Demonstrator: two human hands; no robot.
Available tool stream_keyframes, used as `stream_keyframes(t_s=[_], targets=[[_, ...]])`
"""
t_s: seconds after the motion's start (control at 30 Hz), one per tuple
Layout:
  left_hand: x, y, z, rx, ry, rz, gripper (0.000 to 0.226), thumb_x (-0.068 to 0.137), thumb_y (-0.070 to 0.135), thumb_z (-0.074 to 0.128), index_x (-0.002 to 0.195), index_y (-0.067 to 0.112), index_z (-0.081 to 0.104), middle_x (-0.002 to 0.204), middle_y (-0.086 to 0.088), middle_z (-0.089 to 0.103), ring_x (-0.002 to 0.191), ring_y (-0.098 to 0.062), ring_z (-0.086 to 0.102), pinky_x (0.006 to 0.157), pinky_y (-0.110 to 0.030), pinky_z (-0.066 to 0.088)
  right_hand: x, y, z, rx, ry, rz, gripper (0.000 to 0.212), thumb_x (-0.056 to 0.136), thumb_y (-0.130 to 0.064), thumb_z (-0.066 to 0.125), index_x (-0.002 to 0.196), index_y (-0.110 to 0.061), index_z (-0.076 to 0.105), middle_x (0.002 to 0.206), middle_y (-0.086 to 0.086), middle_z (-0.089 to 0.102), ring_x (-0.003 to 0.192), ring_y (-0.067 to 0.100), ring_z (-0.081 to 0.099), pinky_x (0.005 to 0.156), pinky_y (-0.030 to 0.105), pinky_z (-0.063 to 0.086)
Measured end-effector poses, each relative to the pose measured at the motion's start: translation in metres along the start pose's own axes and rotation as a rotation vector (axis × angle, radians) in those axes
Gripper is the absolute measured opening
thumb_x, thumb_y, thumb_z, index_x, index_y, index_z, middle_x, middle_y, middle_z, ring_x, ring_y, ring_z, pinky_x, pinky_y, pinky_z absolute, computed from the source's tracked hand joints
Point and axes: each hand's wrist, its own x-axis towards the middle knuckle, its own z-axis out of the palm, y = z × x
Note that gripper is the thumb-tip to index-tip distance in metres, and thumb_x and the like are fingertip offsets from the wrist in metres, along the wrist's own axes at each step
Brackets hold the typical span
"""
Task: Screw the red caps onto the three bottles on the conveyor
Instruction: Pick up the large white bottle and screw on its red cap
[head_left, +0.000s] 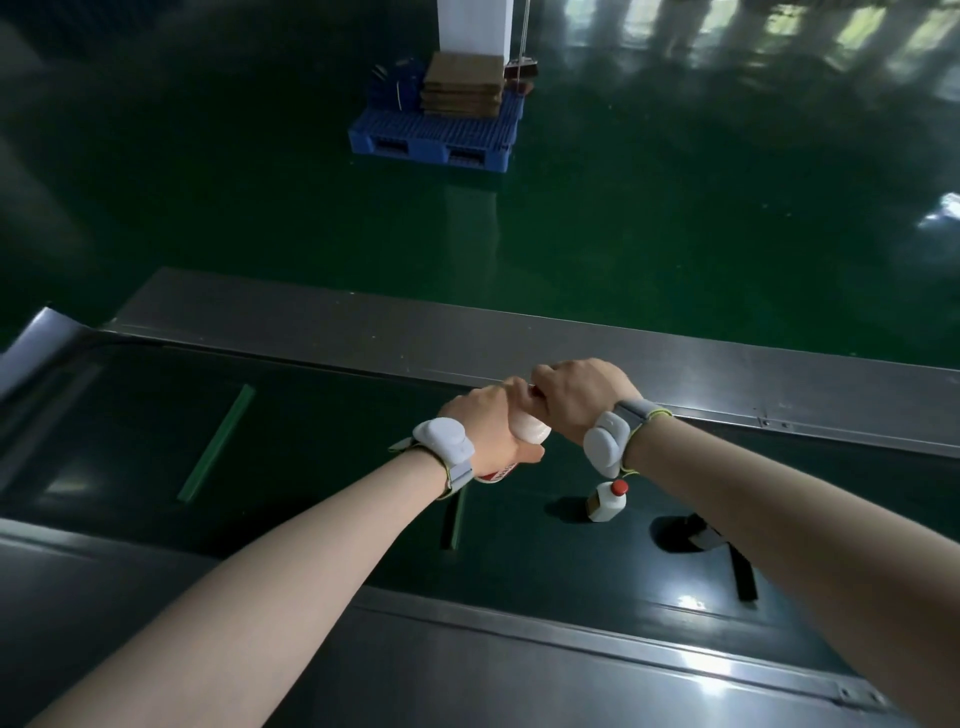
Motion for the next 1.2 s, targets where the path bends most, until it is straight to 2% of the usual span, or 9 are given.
stream_keyframes(t_s=[0.2, 0.27, 0.4, 0.5, 0.6, 0.67, 0.8, 0.97, 1.2], targets=[[-0.004, 0.006, 0.015, 0.011, 0.11, -0.056, 0.068, 0.069, 0.072, 0.074, 0.123, 0.034, 0.056, 0.102, 0.011, 0.072, 0.088, -0.021, 0.072, 0.069, -0.033, 0.047, 0.008, -0.008, 0.013, 0.116, -0.079, 0.326, 0.067, 0.101, -0.061, 0.031, 0.06, -0.015, 0.058, 0.059, 0.002, 0.059, 0.059, 0.025, 0.059, 0.049, 0.029, 0.032], [-0.006, 0.009, 0.022, 0.016, 0.164, -0.071, 0.071, 0.071, 0.077, 0.068, 0.127, 0.036, 0.055, 0.102, 0.012, 0.073, 0.088, -0.021, 0.073, 0.067, -0.033, 0.048, 0.016, -0.009, 0.018, 0.119, -0.148, 0.417, 0.061, 0.1, -0.057, 0.034, 0.067, -0.014, 0.061, 0.061, 0.001, 0.058, 0.063, 0.025, 0.062, 0.052, 0.027, 0.038], [-0.01, 0.009, 0.036, 0.05, 0.284, -0.086, 0.063, 0.077, 0.075, 0.065, 0.121, 0.031, 0.053, 0.104, 0.006, 0.07, 0.088, -0.024, 0.071, 0.066, -0.032, 0.046, 0.02, -0.008, 0.026, -0.025, -0.235, 0.339, 0.019, 0.101, -0.031, 0.049, 0.1, -0.024, 0.066, 0.064, -0.006, 0.048, 0.076, 0.024, 0.069, 0.069, 0.034, 0.059], [-0.005, 0.006, 0.036, 0.025, 0.202, -0.094, 0.064, 0.075, 0.079, 0.065, 0.115, 0.032, 0.054, 0.102, 0.007, 0.069, 0.086, -0.023, 0.071, 0.067, -0.033, 0.051, 0.018, -0.004, 0.034, -0.033, -0.123, 0.242, 0.035, 0.105, -0.044, 0.039, 0.103, -0.027, 0.069, 0.057, -0.006, 0.047, 0.067, 0.027, 0.067, 0.058, 0.03, 0.052], [0.0, 0.004, 0.03, -0.02, 0.094, -0.103, 0.06, 0.07, 0.077, 0.07, 0.104, 0.033, 0.048, 0.092, 0.009, 0.067, 0.077, -0.021, 0.067, 0.063, -0.031, 0.045, 0.013, 0.001, 0.044, -0.019, 0.03, 0.134, 0.055, 0.1, -0.065, 0.017, 0.081, -0.027, 0.052, 0.064, -0.001, 0.055, 0.056, 0.029, 0.054, 0.05, 0.031, 0.033], [0.001, 0.002, 0.029, -0.047, 0.06, -0.096, 0.061, 0.07, 0.076, 0.073, 0.101, 0.033, 0.045, 0.085, 0.012, 0.06, 0.072, -0.019, 0.061, 0.062, -0.029, 0.042, 0.01, 0.001, 0.046, -0.019, 0.057, 0.098, 0.056, 0.1, -0.064, 0.018, 0.072, -0.023, 0.045, 0.061, -0.003, 0.051, 0.054, 0.027, 0.052, 0.05, 0.03, 0.033], [0.003, 0.002, 0.039, -0.028, 0.024, -0.099, 0.056, 0.068, 0.08, 0.068, 0.099, 0.038, 0.048, 0.08, 0.015, 0.06, 0.07, -0.019, 0.065, 0.057, -0.027, 0.042, 0.014, -0.002, 0.051, -0.038, -0.022, 0.178, 0.066, 0.102, -0.056, 0.023, 0.053, -0.018, 0.047, 0.049, -0.004, 0.045, 0.043, 0.02, 0.046, 0.046, 0.025, 0.025], [0.005, 0.001, 0.066, -0.013, 0.056, -0.147, 0.065, 0.072, 0.089, 0.061, 0.109, 0.037, 0.054, 0.087, 0.013, 0.068, 0.074, -0.019, 0.069, 0.062, -0.031, 0.053, 0.02, 0.0, 0.067, -0.002, -0.166, 0.29, 0.063, 0.105, -0.05, 0.025, 0.058, -0.018, 0.053, 0.057, -0.002, 0.055, 0.049, 0.017, 0.047, 0.05, 0.027, 0.033], [0.014, -0.018, 0.094, -0.211, -0.023, -0.205, 0.061, 0.067, 0.09, 0.056, 0.096, 0.039, 0.039, 0.075, 0.017, 0.055, 0.06, -0.007, 0.057, 0.05, -0.023, 0.035, 0.022, 0.002, 0.104, 0.116, -0.203, 0.274, 0.063, 0.1, -0.069, 0.023, 0.072, -0.021, 0.053, 0.064, -0.002, 0.058, 0.058, 0.021, 0.058, 0.05, 0.031, 0.035]])
